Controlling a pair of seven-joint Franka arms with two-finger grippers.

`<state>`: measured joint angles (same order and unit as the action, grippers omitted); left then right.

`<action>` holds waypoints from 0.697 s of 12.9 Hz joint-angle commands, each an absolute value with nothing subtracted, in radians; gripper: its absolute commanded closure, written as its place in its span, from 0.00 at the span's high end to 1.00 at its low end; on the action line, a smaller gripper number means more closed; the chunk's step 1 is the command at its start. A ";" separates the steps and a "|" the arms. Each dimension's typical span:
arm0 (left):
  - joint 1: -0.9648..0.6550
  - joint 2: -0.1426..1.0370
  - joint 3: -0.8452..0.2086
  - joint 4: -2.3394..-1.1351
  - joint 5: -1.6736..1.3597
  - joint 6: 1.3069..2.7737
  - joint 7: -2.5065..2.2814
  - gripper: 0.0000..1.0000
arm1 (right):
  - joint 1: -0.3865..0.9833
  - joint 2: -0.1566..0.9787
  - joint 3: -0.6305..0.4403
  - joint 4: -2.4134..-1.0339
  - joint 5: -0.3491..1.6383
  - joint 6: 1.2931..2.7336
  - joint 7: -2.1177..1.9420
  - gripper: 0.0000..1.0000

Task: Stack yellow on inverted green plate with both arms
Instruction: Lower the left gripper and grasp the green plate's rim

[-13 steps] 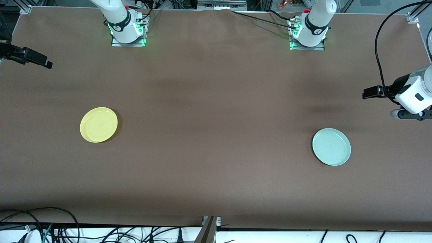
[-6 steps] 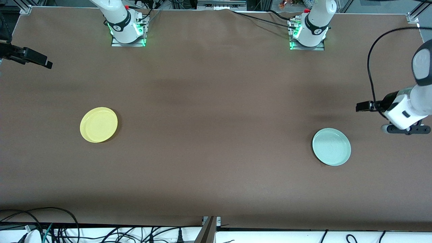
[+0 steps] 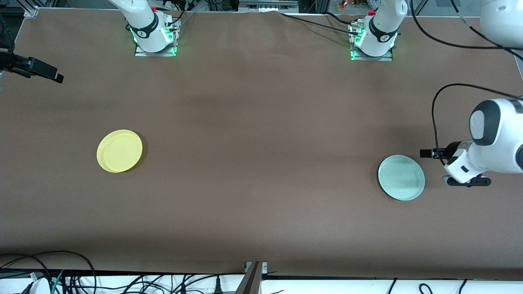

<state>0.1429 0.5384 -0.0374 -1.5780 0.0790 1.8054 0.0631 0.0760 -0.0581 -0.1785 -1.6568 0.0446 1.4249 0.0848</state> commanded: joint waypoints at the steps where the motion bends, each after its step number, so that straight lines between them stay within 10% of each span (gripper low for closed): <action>1: 0.153 0.610 -0.043 -1.562 0.095 1.874 0.086 1.00 | 0.077 -0.063 -0.178 -1.644 0.041 1.408 0.087 1.00; 9: 0.199 0.696 -0.052 -1.562 0.083 2.014 0.138 1.00 | 0.077 -0.063 -0.178 -1.644 0.041 1.408 0.087 1.00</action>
<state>0.1920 0.6859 -0.0424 -1.5766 0.0790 1.9970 0.0963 0.0760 -0.0581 -0.1785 -1.6568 0.0446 1.4249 0.0848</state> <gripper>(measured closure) 0.000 0.000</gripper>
